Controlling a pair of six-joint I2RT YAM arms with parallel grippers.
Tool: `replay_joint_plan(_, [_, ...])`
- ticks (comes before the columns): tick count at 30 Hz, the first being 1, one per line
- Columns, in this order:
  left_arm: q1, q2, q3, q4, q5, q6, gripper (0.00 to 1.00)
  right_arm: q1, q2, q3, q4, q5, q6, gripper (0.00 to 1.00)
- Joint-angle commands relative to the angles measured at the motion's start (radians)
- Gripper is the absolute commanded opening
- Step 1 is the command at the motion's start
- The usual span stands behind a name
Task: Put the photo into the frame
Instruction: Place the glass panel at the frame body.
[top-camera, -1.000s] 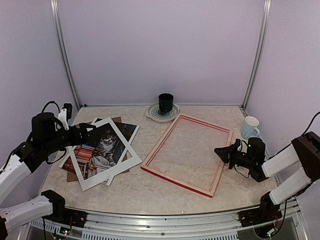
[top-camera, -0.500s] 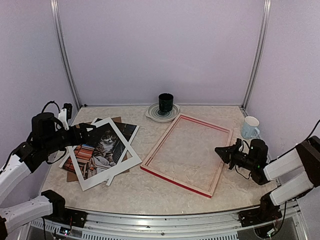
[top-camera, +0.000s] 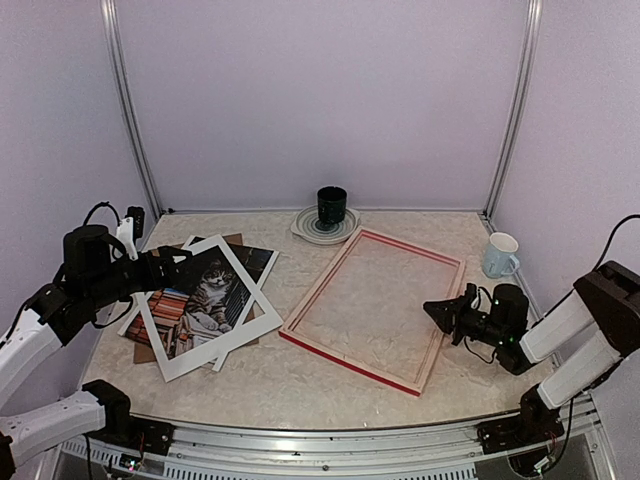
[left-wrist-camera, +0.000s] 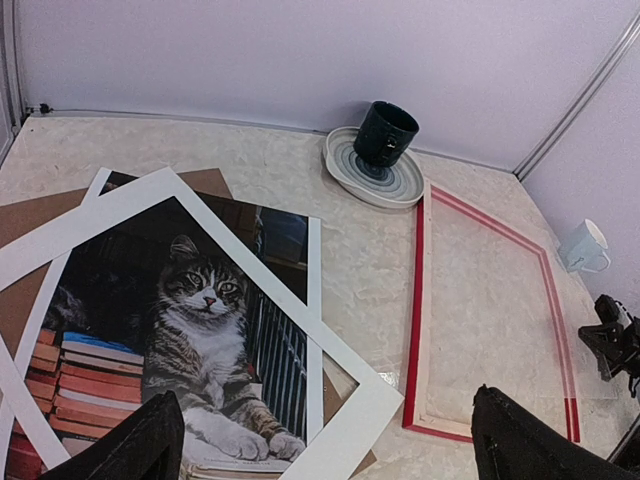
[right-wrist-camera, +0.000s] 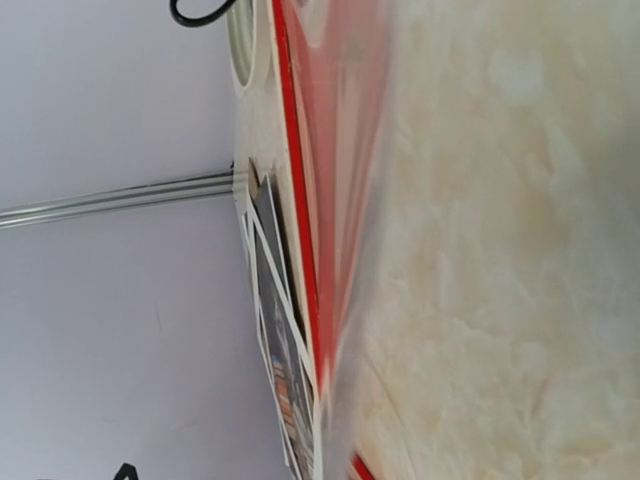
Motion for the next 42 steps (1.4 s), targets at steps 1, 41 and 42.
replay_joint_plan(1, [0.007,-0.006,-0.013,0.017,0.005,-0.001,0.99,0.031,0.025,-0.006,0.101,0.004,0.015,0.0])
replay_joint_plan(41, [0.007,-0.004,-0.015,0.024,0.015,-0.002,0.99,0.119,-0.187,-0.01,-0.167,0.133,-0.058,0.0])
replay_joint_plan(42, [0.007,-0.004,-0.015,0.024,0.016,-0.002,0.99,0.12,-0.185,-0.011,-0.16,0.132,-0.058,0.0])
